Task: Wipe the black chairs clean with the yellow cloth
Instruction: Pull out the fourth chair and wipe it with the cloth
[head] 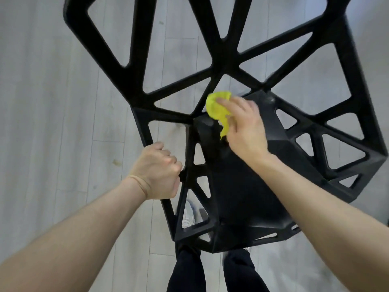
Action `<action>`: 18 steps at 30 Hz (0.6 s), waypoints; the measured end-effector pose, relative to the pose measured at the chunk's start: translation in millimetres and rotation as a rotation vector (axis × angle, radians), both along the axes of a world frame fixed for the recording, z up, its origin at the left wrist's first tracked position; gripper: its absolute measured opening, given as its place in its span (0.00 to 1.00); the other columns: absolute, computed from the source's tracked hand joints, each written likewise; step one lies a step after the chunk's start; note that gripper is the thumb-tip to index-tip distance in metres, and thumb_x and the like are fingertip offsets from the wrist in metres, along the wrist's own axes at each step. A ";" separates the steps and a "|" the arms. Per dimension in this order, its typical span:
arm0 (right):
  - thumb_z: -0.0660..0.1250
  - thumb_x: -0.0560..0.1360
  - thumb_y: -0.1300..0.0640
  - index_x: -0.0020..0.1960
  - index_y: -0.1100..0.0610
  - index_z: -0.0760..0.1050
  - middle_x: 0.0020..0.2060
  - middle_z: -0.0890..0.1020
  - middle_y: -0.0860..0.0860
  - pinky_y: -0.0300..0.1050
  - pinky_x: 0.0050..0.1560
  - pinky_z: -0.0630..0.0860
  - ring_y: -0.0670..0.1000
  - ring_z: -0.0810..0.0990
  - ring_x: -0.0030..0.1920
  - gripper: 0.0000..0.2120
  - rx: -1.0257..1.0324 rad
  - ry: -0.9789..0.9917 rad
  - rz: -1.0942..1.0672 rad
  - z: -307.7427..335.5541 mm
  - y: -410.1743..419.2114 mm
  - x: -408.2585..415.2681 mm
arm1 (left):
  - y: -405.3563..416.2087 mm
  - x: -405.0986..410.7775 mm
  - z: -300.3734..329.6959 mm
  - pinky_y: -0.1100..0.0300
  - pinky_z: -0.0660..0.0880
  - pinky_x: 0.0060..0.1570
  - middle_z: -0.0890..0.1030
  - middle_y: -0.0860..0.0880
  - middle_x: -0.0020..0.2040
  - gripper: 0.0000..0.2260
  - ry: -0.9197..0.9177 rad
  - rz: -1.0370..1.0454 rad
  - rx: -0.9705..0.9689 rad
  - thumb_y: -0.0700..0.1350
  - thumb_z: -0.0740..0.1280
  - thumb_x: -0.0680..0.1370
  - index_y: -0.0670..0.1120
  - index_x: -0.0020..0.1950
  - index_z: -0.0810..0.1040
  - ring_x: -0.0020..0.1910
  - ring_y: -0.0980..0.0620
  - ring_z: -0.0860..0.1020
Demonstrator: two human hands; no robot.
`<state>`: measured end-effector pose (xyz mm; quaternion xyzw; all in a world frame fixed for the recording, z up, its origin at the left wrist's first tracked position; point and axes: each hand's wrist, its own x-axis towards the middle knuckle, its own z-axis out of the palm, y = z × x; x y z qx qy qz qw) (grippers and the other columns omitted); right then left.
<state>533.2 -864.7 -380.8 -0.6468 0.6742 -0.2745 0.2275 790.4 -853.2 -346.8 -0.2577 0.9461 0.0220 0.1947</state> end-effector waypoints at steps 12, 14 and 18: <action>0.70 0.72 0.67 0.74 0.46 0.75 0.70 0.77 0.48 0.60 0.63 0.74 0.60 0.72 0.66 0.33 0.188 0.243 0.198 -29.0 27.0 37.6 | 0.3 -2.5 -2.2 0.54 0.60 0.38 0.71 0.50 0.23 0.10 -0.060 0.026 0.017 0.47 0.58 0.68 0.48 0.26 0.69 0.23 0.45 0.69; 0.65 0.74 0.62 0.72 0.47 0.77 0.69 0.78 0.49 0.58 0.57 0.73 0.60 0.73 0.62 0.28 0.090 0.341 -0.009 -17.7 0.3 12.7 | 1.3 -0.7 -4.7 0.54 0.62 0.37 0.70 0.50 0.23 0.11 -0.063 0.030 0.025 0.47 0.57 0.69 0.48 0.26 0.69 0.23 0.45 0.68; 0.67 0.73 0.65 0.72 0.45 0.74 0.69 0.76 0.51 0.62 0.61 0.73 0.64 0.72 0.66 0.30 0.204 0.592 -0.175 -31.8 -20.9 -65.9 | 0.7 -0.9 -5.3 0.53 0.59 0.38 0.71 0.49 0.23 0.10 -0.075 0.041 0.020 0.47 0.58 0.68 0.48 0.26 0.69 0.24 0.44 0.70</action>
